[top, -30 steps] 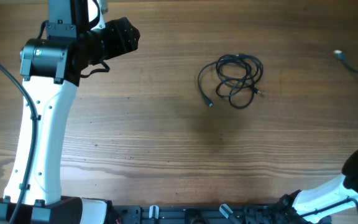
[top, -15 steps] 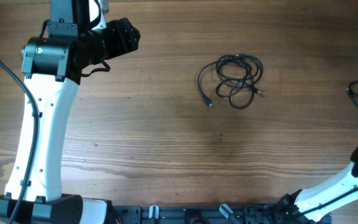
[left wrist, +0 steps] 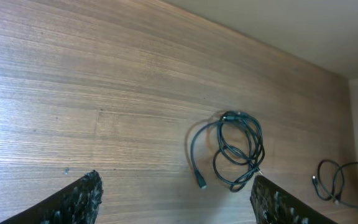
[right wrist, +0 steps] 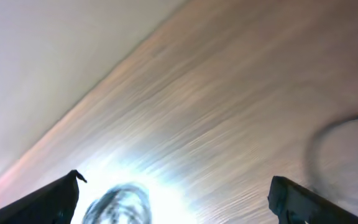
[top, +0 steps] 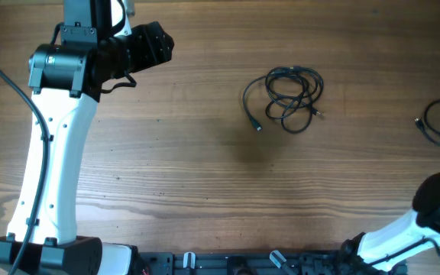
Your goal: Untangle cables
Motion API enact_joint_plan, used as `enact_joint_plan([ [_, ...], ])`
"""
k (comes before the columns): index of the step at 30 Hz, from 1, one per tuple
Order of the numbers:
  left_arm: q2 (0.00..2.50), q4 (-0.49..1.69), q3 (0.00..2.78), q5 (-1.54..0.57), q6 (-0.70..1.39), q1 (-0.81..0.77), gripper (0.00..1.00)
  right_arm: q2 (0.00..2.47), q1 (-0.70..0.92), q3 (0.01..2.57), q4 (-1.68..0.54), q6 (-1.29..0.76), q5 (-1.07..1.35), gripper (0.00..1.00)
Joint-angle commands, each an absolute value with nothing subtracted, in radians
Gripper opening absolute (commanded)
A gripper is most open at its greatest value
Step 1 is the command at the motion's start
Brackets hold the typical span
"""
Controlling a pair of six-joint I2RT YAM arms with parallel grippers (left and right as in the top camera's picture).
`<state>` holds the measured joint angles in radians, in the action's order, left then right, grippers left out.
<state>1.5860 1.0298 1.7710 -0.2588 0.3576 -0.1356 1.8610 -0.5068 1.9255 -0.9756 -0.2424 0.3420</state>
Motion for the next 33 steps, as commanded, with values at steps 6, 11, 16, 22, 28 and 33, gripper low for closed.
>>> enact_joint_plan([
  [6, 1.678, 1.017, 1.786, -0.257, 0.353, -0.281, 0.77, 1.855, -0.247, 1.935, -1.112, -0.16, 0.469, 1.0],
  [11, 1.791, 0.983, 1.786, -0.257, 0.353, -0.382, 0.76, 1.872, -0.172, 1.871, -1.107, -0.303, 0.427, 0.94],
  [16, 1.827, 0.973, 1.786, -0.257, 0.353, -0.404, 0.77, 1.893, -0.131, 1.739, -1.06, -0.344, 0.433, 0.69],
  [22, 1.827, 0.971, 1.786, -0.257, 0.353, -0.403, 0.78, 1.893, -0.056, 1.518, -0.854, -0.425, 0.442, 0.46],
  [28, 1.827, 0.976, 1.786, -0.257, 0.353, -0.404, 0.79, 1.895, -0.023, 1.367, -0.702, -0.474, 0.45, 0.37],
  [33, 1.827, 0.979, 1.786, -0.257, 0.353, -0.404, 0.8, 1.895, 0.01, 1.336, -0.657, -0.501, 0.438, 0.36],
])
